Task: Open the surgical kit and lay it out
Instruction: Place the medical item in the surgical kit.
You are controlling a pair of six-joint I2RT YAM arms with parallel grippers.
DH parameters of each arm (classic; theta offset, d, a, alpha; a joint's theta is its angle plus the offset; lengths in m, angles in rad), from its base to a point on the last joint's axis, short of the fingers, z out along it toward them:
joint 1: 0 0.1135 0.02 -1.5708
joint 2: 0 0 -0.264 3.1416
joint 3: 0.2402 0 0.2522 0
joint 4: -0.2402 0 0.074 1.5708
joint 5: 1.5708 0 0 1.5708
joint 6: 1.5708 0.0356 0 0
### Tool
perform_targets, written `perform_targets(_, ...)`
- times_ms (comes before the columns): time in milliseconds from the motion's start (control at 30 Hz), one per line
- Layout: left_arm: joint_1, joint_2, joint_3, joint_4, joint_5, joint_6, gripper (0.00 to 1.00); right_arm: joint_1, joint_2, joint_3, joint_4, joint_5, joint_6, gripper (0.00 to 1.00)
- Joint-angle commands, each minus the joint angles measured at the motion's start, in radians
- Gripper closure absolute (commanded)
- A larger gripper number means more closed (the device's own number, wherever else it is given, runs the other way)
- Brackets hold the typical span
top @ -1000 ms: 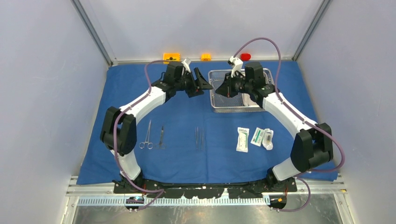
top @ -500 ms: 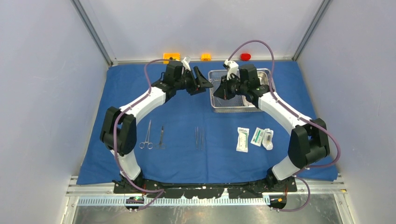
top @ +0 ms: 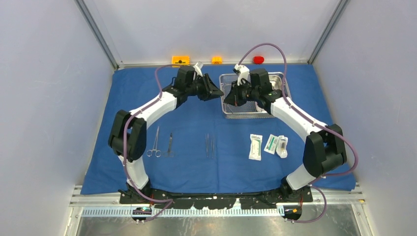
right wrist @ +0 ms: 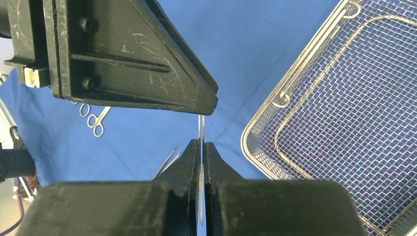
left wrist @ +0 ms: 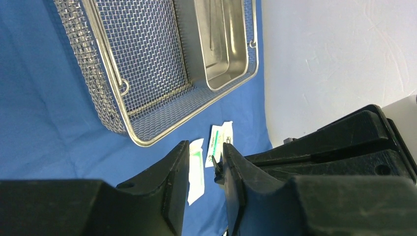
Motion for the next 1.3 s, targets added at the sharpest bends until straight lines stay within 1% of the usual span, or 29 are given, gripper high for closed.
perform_targets(0, -0.011, 0.007, 0.026, 0.05, 0.035, -0.015, 0.69, 0.005, 0.007, 0.033, 0.024, 0.017, -0.011, 1.0)
perform_targets(33, -0.012, 0.01, 0.029, 0.071, 0.038, -0.015, 0.7, 0.004, 0.009, 0.033, 0.025, 0.016, -0.011, 1.0)
perform_targets(400, -0.017, 0.022, 0.021, 0.088, 0.051, -0.034, 0.82, 0.008, 0.015, 0.035, 0.021, 0.026, -0.018, 1.0)
perform_targets(500, -0.017, 0.022, 0.02, 0.09, 0.053, -0.032, 0.88, 0.008, 0.016, 0.035, 0.02, 0.026, -0.019, 1.0)
perform_targets(600, -0.017, 0.024, 0.022, 0.092, 0.051, -0.021, 0.99, 0.009, 0.013, 0.033, 0.018, 0.024, -0.021, 1.0)
perform_targets(633, -0.017, 0.023, 0.022, 0.09, 0.052, -0.015, 1.0, 0.01, 0.012, 0.033, 0.017, 0.023, -0.022, 1.0)
perform_targets(700, -0.017, 0.02, 0.023, 0.087, 0.052, 0.005, 1.0, 0.009, 0.006, 0.036, 0.008, 0.017, -0.035, 0.95)
perform_targets(733, -0.017, 0.016, 0.026, 0.08, 0.052, 0.023, 1.0, 0.01, 0.003, 0.041, -0.002, 0.014, -0.044, 0.91)
perform_targets(833, -0.014, -0.001, 0.028, 0.059, 0.065, 0.102, 1.0, 0.009, -0.017, 0.057, -0.046, 0.015, -0.087, 0.73)
perform_targets(933, 0.005, -0.026, 0.029, 0.009, 0.117, 0.198, 1.0, 0.006, -0.049, 0.068, -0.108, 0.031, -0.153, 0.58)
perform_targets(1000, 0.026, -0.041, 0.024, -0.022, 0.166, 0.263, 1.0, 0.005, -0.074, 0.069, -0.146, 0.041, -0.191, 0.52)
perform_targets(1133, 0.067, -0.075, -0.012, -0.105, 0.297, 0.399, 1.0, -0.001, -0.117, 0.032, -0.169, 0.067, -0.238, 0.5)
perform_targets(1267, 0.086, -0.119, -0.107, -0.193, 0.436, 0.566, 1.0, -0.006, -0.15, -0.025, -0.158, 0.096, -0.257, 0.52)
